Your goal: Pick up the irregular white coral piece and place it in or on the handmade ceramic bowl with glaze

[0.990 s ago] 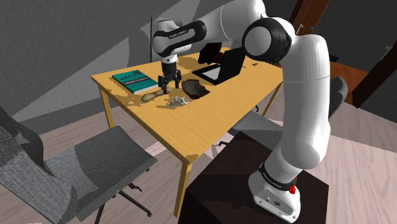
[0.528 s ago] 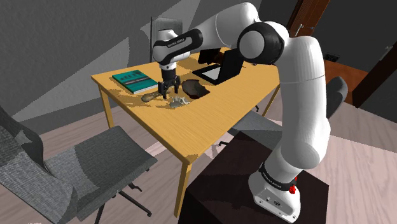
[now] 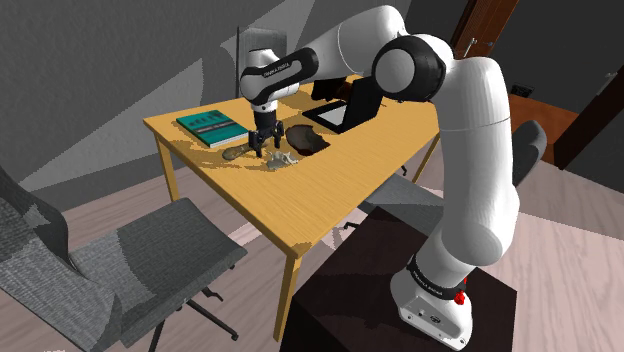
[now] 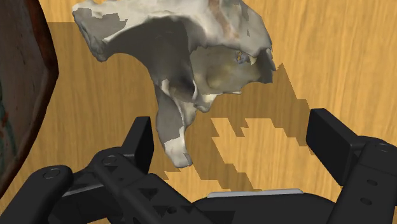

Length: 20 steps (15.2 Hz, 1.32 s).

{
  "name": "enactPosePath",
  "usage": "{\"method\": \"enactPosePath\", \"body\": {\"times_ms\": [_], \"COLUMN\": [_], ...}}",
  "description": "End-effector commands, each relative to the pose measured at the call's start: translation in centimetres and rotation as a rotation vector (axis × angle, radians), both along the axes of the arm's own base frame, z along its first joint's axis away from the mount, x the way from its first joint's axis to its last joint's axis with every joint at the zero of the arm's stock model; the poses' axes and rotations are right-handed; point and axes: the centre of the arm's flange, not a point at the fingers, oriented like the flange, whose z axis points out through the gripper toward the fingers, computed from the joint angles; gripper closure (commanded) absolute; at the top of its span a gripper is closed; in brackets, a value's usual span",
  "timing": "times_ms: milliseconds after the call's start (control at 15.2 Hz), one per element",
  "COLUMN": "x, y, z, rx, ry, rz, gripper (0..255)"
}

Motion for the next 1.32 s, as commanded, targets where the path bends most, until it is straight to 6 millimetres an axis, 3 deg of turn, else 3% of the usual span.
{"method": "enactPosePath", "body": {"times_ms": [0, 594, 660, 924, 990, 1254], "x": [0.0, 0.0, 0.0, 1.7, 2.0, 1.9], "y": [0.0, 0.0, 0.0, -8.3, -9.1, -8.5], "z": [0.0, 0.0, 0.0, 0.4, 0.3, -1.7], "rx": [0.000, 0.000, 0.000, 0.307, 0.337, 0.337], "ry": [0.000, 0.000, 0.000, -0.124, -0.136, -0.136], "rz": [0.000, 0.000, 0.000, 0.249, 0.273, 0.273], "gripper": [255, 255, 0, 0, 0, 0]}}
